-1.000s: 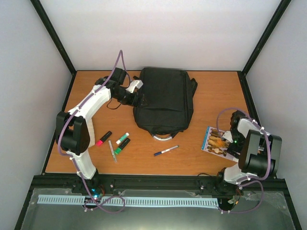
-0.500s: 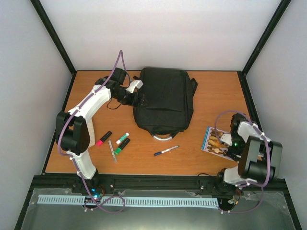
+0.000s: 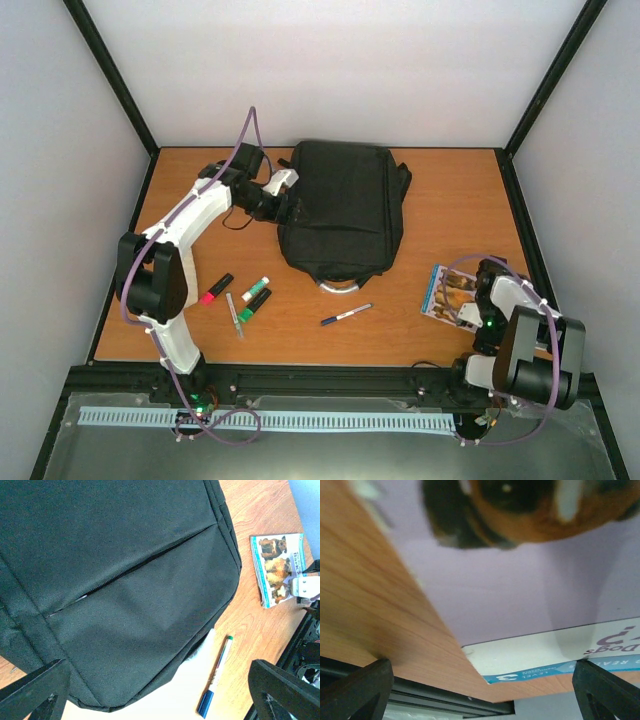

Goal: Pack the student bag
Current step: Move the book to the center of the board.

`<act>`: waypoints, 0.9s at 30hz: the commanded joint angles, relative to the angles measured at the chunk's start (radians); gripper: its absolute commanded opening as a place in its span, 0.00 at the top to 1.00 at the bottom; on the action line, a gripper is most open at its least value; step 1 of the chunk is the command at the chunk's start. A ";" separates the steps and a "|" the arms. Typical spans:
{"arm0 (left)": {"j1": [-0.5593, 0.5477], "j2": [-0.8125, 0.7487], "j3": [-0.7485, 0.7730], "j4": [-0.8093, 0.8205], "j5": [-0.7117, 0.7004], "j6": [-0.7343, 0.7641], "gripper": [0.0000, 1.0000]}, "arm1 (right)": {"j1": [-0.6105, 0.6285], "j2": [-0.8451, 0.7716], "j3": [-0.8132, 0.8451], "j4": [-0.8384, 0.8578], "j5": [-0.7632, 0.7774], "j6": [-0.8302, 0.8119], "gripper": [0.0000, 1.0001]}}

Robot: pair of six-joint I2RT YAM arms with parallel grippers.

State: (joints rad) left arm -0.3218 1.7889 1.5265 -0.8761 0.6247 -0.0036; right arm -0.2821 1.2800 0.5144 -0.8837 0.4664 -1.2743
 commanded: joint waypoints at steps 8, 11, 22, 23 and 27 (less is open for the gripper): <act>-0.006 0.003 0.020 -0.003 0.024 -0.009 0.01 | -0.023 0.306 0.237 0.348 0.122 0.006 0.02; -0.006 -0.001 0.013 0.002 0.010 -0.011 0.01 | -0.019 0.478 0.421 0.325 0.105 0.112 0.04; -0.006 -0.006 0.001 0.001 -0.003 -0.003 0.01 | 0.152 0.828 0.996 0.109 0.011 0.439 0.03; -0.006 -0.006 -0.001 0.002 -0.003 -0.003 0.01 | 0.163 0.843 1.037 0.083 -0.004 0.466 0.03; -0.006 -0.007 -0.006 0.002 -0.007 -0.001 0.00 | 0.172 0.867 1.189 0.051 0.021 0.554 0.00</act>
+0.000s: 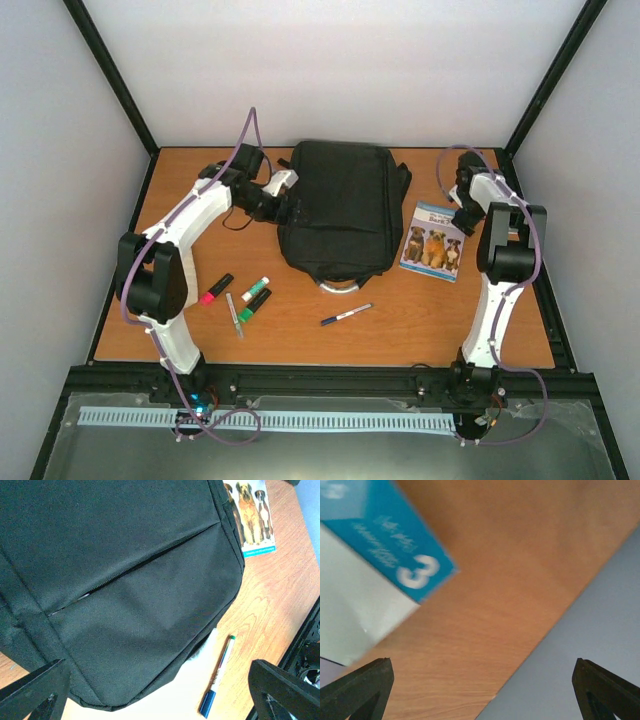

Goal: Pack the student bag
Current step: Move the book to the center of the board.

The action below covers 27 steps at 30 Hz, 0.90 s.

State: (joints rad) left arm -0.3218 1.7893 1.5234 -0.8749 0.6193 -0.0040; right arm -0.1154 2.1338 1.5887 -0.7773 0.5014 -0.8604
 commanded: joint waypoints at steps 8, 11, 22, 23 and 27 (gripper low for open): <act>-0.007 0.002 -0.015 0.000 0.003 0.009 0.02 | -0.037 0.005 0.399 -0.281 -0.338 0.251 0.00; -0.023 0.004 -0.021 -0.007 -0.053 0.048 0.04 | -0.031 0.011 0.415 -0.364 -0.585 0.297 0.00; -0.094 -0.054 -0.156 -0.095 -0.117 0.241 0.10 | -0.012 0.132 0.412 -0.347 -0.681 0.281 0.00; -0.096 -0.062 -0.174 -0.100 -0.131 0.259 0.11 | -0.013 0.137 0.410 -0.329 -0.679 0.273 0.00; -0.112 -0.077 -0.209 -0.135 -0.175 0.319 0.13 | -0.013 0.158 0.393 -0.286 -0.709 0.251 0.00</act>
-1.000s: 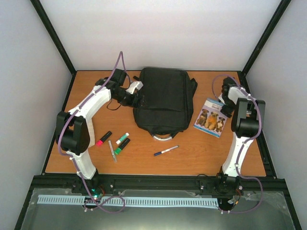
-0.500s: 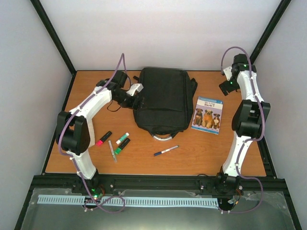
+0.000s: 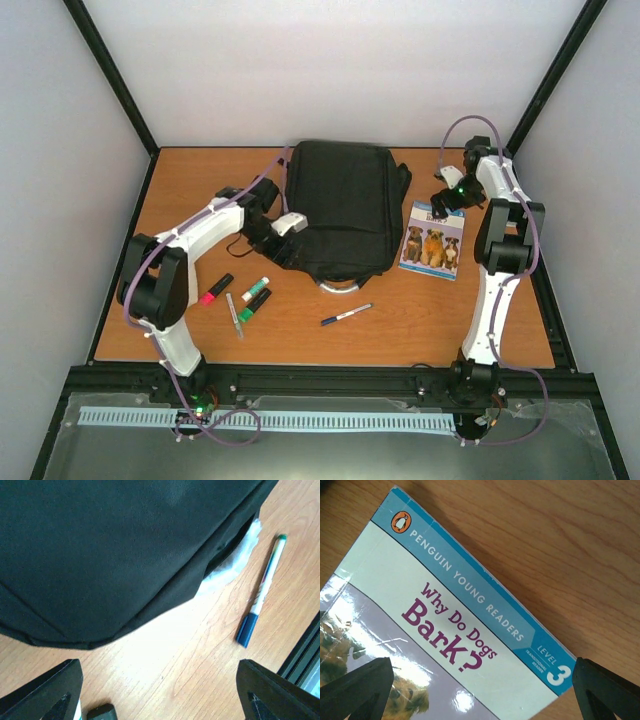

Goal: Pack the student bag
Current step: Move the book to the center of the board.

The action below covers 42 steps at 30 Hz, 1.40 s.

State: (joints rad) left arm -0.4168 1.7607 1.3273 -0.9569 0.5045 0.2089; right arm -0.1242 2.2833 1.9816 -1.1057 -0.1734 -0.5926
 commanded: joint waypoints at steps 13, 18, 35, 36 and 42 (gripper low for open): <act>-0.126 -0.045 0.009 -0.135 -0.071 0.235 0.16 | -0.001 0.071 0.005 0.105 -0.023 -0.017 0.00; -0.160 0.005 0.021 -0.086 -0.018 0.206 0.18 | 0.007 0.120 0.059 0.099 -0.035 0.002 0.00; -0.178 0.216 0.115 0.110 -0.038 -0.099 0.13 | 0.088 -0.083 -0.365 0.179 -0.112 -0.121 0.08; -0.178 0.223 0.122 0.112 -0.036 -0.110 0.13 | 0.097 -0.121 -0.410 0.199 -0.102 -0.127 0.09; -0.178 0.248 0.165 0.106 -0.011 -0.130 0.12 | 0.156 -0.283 -0.645 0.269 -0.090 -0.154 0.10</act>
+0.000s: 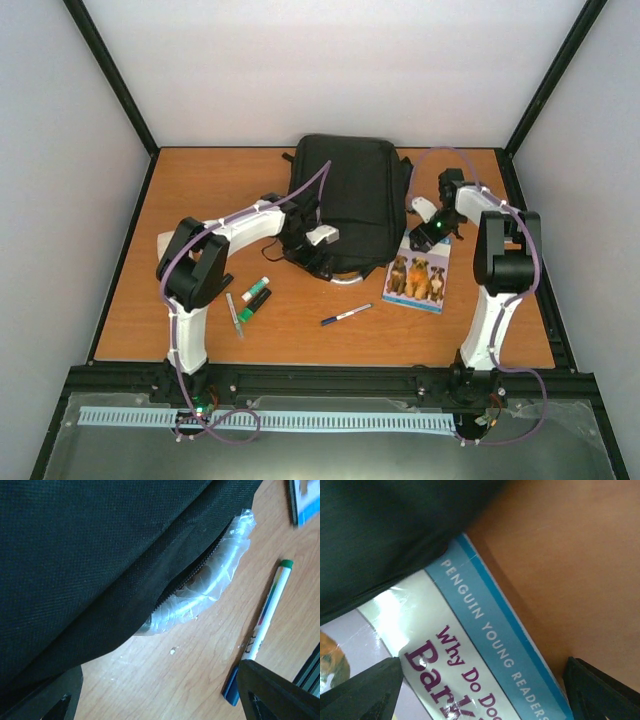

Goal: Pack the student bag
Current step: Move the book to the center of the board.

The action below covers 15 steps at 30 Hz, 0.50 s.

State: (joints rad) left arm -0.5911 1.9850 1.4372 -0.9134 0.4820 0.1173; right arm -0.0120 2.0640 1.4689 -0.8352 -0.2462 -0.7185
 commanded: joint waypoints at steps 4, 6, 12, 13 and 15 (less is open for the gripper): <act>-0.004 0.010 0.055 0.070 0.029 -0.044 0.12 | 0.088 -0.150 -0.248 0.011 -0.011 -0.029 0.11; -0.004 -0.004 0.053 0.073 0.033 -0.050 0.13 | 0.097 -0.178 -0.275 0.011 -0.014 -0.014 0.10; -0.004 -0.078 0.082 0.039 0.068 -0.069 0.12 | 0.065 -0.250 -0.195 -0.050 -0.002 0.097 0.07; -0.004 -0.099 0.084 0.042 0.069 -0.076 0.10 | 0.050 -0.279 -0.171 -0.066 -0.009 0.116 0.06; -0.005 -0.130 0.083 0.053 0.070 -0.104 0.03 | 0.024 -0.329 -0.148 -0.085 -0.017 0.146 0.03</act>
State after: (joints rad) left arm -0.5911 1.9598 1.4551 -0.8940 0.5125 0.0601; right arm 0.0589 1.8542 1.2442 -0.8696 -0.2447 -0.6586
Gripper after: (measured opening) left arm 0.920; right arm 0.949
